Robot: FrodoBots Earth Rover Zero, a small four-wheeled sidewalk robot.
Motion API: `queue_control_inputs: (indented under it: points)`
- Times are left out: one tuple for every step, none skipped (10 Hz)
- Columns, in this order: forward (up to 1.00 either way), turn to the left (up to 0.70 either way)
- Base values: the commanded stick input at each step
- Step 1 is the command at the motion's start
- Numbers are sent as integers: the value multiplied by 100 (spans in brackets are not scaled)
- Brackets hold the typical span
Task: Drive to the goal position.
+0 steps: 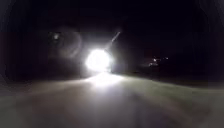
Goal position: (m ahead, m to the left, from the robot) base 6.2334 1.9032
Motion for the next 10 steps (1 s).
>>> queue_control_inputs:
  points:
    - [100, 0]
    - [100, 0]
    - [100, 2]
    - [100, 20]
    - [100, 0]
    - [100, 0]
    - [100, 0]
    - [100, 0]
    - [100, 0]
    - [100, 0]
